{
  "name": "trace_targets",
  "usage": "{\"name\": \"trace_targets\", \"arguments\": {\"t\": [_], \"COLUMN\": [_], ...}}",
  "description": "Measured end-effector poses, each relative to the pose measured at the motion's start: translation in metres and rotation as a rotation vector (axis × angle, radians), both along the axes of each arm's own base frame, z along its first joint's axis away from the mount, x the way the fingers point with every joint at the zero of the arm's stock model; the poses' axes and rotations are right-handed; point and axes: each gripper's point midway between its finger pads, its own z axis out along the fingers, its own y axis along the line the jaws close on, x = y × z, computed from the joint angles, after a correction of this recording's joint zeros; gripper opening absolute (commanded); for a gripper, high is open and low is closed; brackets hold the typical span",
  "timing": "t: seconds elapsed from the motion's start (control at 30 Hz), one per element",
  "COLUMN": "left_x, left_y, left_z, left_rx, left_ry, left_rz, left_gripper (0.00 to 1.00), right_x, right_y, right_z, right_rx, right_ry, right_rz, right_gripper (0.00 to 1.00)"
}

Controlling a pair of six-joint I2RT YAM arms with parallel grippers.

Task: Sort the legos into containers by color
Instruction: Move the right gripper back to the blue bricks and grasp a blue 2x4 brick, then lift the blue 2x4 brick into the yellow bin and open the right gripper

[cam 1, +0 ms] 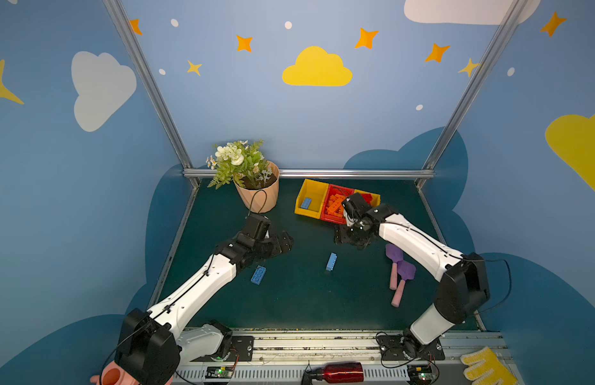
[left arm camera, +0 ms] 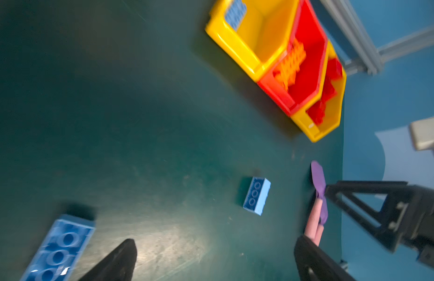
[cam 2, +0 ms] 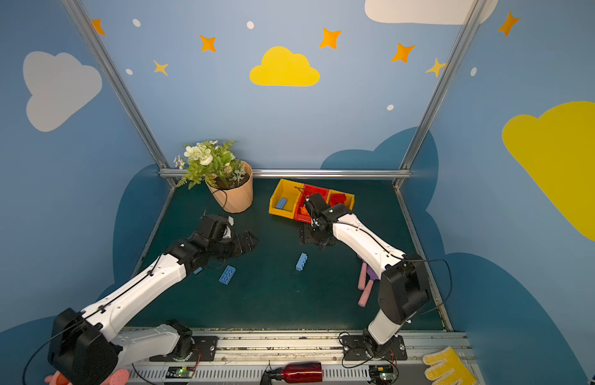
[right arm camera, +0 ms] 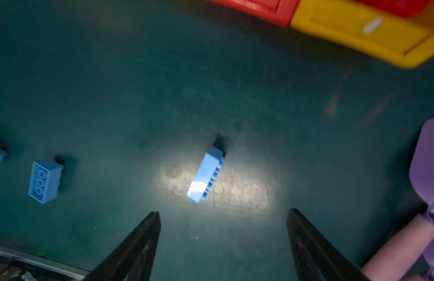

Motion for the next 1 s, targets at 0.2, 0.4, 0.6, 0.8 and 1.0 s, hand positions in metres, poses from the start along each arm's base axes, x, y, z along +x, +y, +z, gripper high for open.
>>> {"name": "trace_targets", "arguments": {"t": [0.2,0.4,0.6,0.8,1.0], "left_x": [-0.005,-0.008,-0.015,-0.029,-0.042], "left_y": [-0.032,-0.041,-0.032,-0.012,0.014], "left_z": [-0.021,-0.022,-0.008,0.002,0.003], "left_rx": [0.006,-0.002,0.004,0.023,0.065], "left_ry": [0.060,0.070,0.035,-0.001,-0.014], "left_rz": [-0.090,-0.126,-0.120,-0.085,-0.034], "left_gripper": [1.00,1.00,1.00,1.00,1.00], "right_x": [-0.046,-0.064,-0.060,-0.048,-0.019], "right_y": [-0.004,0.004,0.017,0.030,0.056], "right_z": [-0.006,-0.020,-0.038,-0.067,-0.079], "right_rx": [0.033,0.049,0.050,0.007,-0.001], "right_ry": [0.027,0.058,0.087,0.140,0.153], "right_rz": [-0.056,-0.098,-0.126,-0.137,-0.135], "right_gripper": [0.79,0.77,0.74,0.66,0.48]}}
